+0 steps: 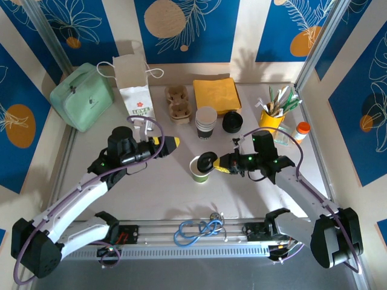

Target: Pack the takeout coffee

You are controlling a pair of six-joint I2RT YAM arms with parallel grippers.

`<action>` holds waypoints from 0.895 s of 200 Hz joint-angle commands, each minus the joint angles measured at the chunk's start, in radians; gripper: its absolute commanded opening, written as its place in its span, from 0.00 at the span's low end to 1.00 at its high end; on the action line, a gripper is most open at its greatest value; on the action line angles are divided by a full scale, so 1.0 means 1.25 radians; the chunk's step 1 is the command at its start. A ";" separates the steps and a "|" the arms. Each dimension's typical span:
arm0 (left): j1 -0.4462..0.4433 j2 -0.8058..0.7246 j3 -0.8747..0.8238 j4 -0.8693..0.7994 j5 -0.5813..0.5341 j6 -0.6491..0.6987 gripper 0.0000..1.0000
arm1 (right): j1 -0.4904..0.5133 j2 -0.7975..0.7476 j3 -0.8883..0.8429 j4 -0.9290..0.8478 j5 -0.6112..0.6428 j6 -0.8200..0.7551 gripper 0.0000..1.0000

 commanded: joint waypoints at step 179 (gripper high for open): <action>-0.006 0.007 -0.007 0.041 0.024 -0.021 0.80 | -0.001 0.085 -0.023 -0.001 -0.010 -0.049 0.17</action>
